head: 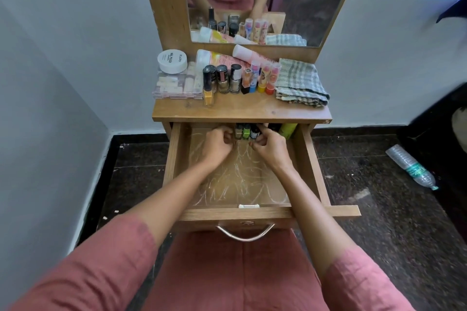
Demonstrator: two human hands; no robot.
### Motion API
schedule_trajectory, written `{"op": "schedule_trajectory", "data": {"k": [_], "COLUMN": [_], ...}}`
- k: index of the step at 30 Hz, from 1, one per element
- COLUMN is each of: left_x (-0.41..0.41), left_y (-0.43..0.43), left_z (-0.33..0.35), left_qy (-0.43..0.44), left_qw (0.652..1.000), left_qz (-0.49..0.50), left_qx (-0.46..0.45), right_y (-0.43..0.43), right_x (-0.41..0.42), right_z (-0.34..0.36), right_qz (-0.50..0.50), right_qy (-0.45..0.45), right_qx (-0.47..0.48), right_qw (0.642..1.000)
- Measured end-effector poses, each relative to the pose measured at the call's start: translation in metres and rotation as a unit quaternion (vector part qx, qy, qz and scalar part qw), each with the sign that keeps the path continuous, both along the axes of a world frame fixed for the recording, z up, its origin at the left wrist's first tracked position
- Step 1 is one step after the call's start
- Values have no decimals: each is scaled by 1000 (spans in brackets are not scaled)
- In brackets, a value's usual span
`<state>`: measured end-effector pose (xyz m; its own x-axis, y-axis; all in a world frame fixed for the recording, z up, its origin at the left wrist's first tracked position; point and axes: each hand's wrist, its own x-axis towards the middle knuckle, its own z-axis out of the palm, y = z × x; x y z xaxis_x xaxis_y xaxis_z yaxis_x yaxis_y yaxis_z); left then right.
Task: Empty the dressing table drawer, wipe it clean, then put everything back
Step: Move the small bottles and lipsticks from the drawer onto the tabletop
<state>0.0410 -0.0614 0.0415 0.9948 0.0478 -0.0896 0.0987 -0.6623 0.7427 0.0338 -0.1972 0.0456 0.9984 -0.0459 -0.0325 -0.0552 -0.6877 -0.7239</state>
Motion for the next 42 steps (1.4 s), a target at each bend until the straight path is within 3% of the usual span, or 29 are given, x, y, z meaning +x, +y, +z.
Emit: {"op": "schedule_trajectory", "data": {"k": [11, 21, 27, 36, 42], "left_x": [19, 27, 24, 6, -13], "left_y": [-19, -22, -20, -7, 9], "left_z": [-6, -10, -8, -1, 10], "left_qy": [2, -35, -49, -22, -22], "left_qw": [987, 984, 975, 981, 990], "left_qz": [99, 101, 126, 95, 3], "left_qx": [-123, -145, -175, -169, -142], "right_y": [11, 15, 15, 9, -2], "right_x": [22, 35, 34, 18, 1], "right_z": [0, -16, -18, -17, -10], "right_qz": [-57, -82, -78, -55, -21], "right_qy": [60, 45, 37, 16, 8], "right_qx": [62, 36, 91, 96, 87], "right_qw": [995, 995, 992, 994, 996]}}
